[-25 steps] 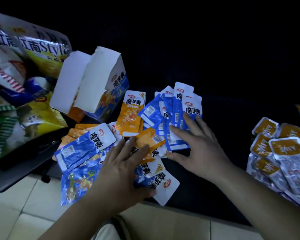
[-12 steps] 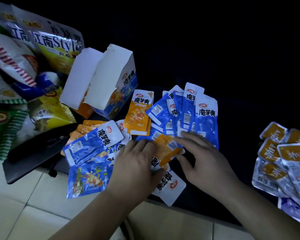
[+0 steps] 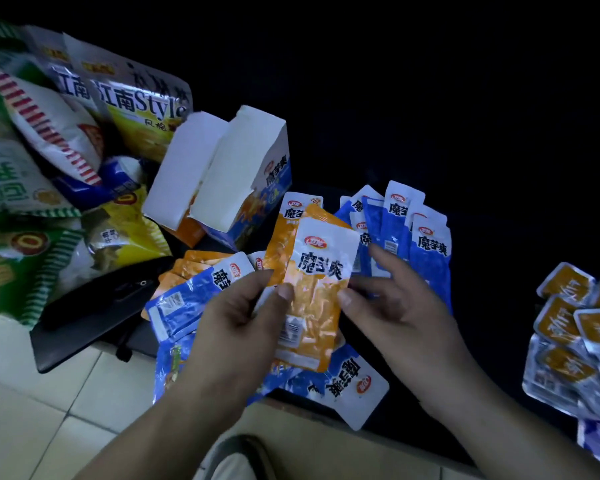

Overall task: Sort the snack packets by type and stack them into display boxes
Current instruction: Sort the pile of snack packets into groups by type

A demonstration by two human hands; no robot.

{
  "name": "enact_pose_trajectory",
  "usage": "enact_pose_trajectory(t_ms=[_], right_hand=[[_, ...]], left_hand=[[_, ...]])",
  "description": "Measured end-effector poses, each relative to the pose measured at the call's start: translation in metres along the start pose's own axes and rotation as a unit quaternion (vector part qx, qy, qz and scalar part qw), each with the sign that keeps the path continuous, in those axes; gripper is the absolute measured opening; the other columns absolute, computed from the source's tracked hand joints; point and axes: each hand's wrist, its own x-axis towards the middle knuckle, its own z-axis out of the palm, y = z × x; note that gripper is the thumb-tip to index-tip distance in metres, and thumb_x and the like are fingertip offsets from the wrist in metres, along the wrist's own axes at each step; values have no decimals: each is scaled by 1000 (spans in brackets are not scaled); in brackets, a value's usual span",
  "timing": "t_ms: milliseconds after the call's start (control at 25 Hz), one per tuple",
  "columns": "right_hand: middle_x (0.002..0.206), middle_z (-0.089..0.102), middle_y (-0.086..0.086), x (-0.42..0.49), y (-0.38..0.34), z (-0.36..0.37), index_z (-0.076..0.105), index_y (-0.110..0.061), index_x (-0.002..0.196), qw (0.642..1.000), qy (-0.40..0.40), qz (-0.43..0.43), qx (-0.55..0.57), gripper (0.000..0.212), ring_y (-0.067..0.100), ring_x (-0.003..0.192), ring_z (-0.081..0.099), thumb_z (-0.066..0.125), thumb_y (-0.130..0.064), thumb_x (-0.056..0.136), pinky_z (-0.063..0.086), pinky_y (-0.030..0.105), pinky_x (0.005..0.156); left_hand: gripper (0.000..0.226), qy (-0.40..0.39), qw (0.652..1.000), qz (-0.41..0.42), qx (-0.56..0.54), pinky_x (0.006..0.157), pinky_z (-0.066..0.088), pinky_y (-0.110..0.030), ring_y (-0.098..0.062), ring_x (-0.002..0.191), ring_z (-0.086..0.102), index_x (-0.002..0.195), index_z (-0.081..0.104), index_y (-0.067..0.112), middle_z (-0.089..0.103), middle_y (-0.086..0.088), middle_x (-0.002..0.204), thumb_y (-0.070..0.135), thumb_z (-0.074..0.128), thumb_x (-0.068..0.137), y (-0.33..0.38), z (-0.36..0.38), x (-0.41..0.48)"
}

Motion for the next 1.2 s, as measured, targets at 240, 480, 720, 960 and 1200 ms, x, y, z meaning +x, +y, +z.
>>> enact_pose_trajectory(t_ms=[240, 480, 720, 960, 1200], right_hand=[[99, 79, -10, 13, -1, 29, 59, -46, 124, 993, 21, 67, 95, 58, 10, 92, 76, 74, -1, 90, 61, 38, 77], [94, 78, -15, 46, -3, 47, 63, -39, 122, 987, 108, 80, 90, 52, 7, 86, 75, 78, -4, 87, 60, 36, 78], [119, 70, -7, 103, -32, 78, 56, -31, 132, 994, 105, 23, -18, 53, 16, 100, 71, 76, -11, 87, 60, 30, 67], [121, 49, -28, 46, -13, 49, 51, -48, 134, 983, 3, -58, -172, 49, -20, 103, 51, 67, -19, 97, 49, 18, 93], [105, 50, -46, 3, 30, 15, 57, -44, 135, 948, -34, -21, -315, 60, -12, 106, 52, 81, -47, 80, 54, 33, 89]], left_hand=[[26, 26, 994, -30, -104, 77, 64, -36, -19, 94, 77, 108, 70, 18, 80, 3, 101, 4, 75, 87, -8, 17, 5], [19, 49, 999, -22, 3, 62, 54, -14, -2, 82, 73, 108, 73, 26, 77, 10, 95, 11, 68, 97, -21, -16, 15], [43, 88, 868, 213, 440, 93, 55, -45, -21, 122, 56, 123, 68, 29, 61, 6, 134, 48, 74, 85, -40, -72, 23], [125, -57, 812, 41, 580, 128, 3, -49, -27, 159, -5, 161, 5, 45, -2, 0, 173, 99, 52, 59, -47, -104, 25], [94, 24, 849, 169, 500, 109, 45, -44, -25, 133, 50, 151, 50, 19, 57, -1, 147, 56, 86, 72, -64, -86, 18]])
